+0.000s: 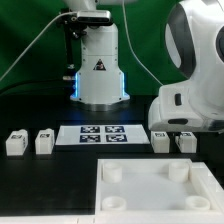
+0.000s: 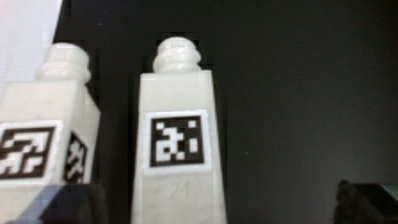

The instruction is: Assemble one leg

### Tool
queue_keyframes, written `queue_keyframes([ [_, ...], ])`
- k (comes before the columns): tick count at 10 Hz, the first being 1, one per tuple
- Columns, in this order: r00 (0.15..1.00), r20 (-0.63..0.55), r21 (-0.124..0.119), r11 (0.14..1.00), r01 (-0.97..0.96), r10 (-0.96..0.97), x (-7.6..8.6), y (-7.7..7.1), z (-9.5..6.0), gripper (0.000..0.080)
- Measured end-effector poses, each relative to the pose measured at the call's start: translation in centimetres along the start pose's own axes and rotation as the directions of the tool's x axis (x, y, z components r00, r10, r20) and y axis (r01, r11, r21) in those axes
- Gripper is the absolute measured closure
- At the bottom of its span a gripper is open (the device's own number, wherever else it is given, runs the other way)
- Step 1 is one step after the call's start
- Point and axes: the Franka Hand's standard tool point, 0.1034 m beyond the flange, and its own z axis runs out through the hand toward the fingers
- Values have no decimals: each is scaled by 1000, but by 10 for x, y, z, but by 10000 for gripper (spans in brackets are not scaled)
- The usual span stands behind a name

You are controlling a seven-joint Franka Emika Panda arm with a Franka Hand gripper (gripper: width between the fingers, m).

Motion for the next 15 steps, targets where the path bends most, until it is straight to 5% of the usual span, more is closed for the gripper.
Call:
queue_keyframes([
  [2,1000,-12,-6,1000,3,-3,0,-1,15,150],
  [6,1000,-19,-4,1000,19,-19,3,4,18,150],
  [7,1000,-18,-4,1000,19,-19,3,4,18,321],
  [8,1000,-19,-4,1000,19,-19,3,4,18,321],
  [9,1000,-18,-4,1000,19,-19,3,4,18,458],
  [10,1000,-18,-4,1000,19,-19,3,4,18,509],
  [15,1000,-18,-4,1000,19,-19,3,4,18,509],
])
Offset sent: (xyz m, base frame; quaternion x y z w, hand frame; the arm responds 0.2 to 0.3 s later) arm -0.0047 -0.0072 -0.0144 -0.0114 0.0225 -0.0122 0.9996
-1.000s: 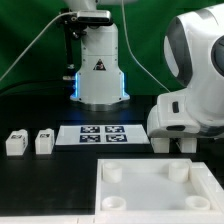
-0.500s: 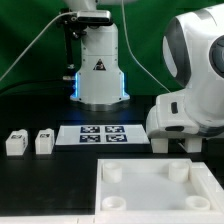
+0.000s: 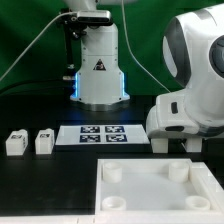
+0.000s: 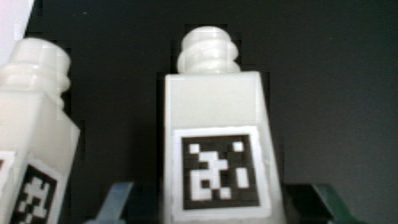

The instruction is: Assemble one leg

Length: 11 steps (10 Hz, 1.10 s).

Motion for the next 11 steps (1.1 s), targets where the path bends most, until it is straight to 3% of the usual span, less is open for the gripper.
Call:
queue_keyframes([
  [4,1000,-2,0,1000,4,-4,0,1,-1,509],
  [5,999,-32,-9,999,42,-43,1,5,-24,509],
  [7,990,-108,2,995,96,-96,-8,20,-72,508],
  [10,901,-427,10,996,93,-79,-21,38,-145,508],
  [11,852,-518,8,996,93,-76,-23,36,-155,508],
])
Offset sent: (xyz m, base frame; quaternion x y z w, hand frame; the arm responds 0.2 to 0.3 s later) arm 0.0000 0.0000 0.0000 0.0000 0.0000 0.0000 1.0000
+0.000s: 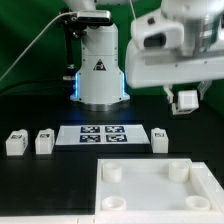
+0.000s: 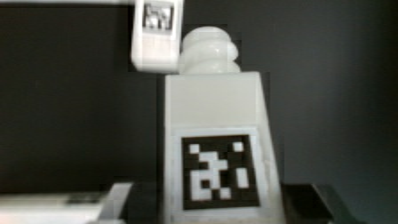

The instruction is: Assemble one leg

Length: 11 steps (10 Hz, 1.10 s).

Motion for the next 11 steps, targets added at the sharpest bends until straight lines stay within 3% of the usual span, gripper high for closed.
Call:
queue_keyframes([
  [2,979,-202,1,1000,13,-13,5,-1,1,508],
  [3,969,-247,-1,1000,18,-18,2,0,3,508],
  [4,928,-371,8,1000,26,-21,11,-1,-2,508],
  [5,894,-444,-6,998,57,-54,25,4,-17,508],
  [6,832,-551,-16,997,72,-69,50,8,-50,508],
  [7,756,-653,0,998,66,-50,67,8,-71,508],
  [8,681,-731,14,997,76,-41,73,1,-82,508],
  [10,569,-822,20,996,91,-36,70,-5,-85,508],
  [11,643,-764,16,996,85,-42,69,-4,-66,508],
])
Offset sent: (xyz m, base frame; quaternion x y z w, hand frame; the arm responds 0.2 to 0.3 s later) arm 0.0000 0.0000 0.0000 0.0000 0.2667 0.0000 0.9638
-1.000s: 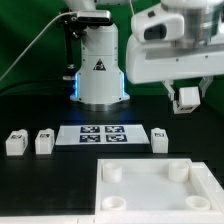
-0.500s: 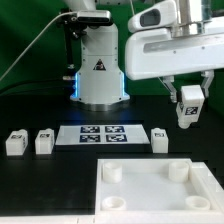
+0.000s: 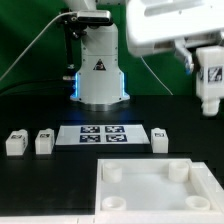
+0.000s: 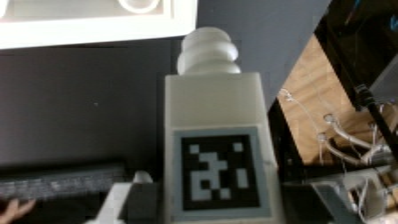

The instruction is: Assemble one leg

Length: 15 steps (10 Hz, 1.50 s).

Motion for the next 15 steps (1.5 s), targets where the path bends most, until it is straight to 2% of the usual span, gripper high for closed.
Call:
queue_keyframes([
  [1,1000,-20,2,1000,1,-1,8,-1,-4,508],
  [2,999,-39,-3,999,33,-33,10,3,-2,508],
  [3,997,-41,-17,998,67,-67,10,14,11,508],
  [5,992,-69,-26,994,104,-105,41,22,30,508],
  [6,990,-80,-26,993,113,-115,48,21,36,508],
  [11,991,-69,-27,993,114,-116,40,23,40,508],
  [12,992,-51,-28,993,113,-114,31,27,55,508],
  [15,993,-29,-36,993,116,-117,27,42,82,508],
])
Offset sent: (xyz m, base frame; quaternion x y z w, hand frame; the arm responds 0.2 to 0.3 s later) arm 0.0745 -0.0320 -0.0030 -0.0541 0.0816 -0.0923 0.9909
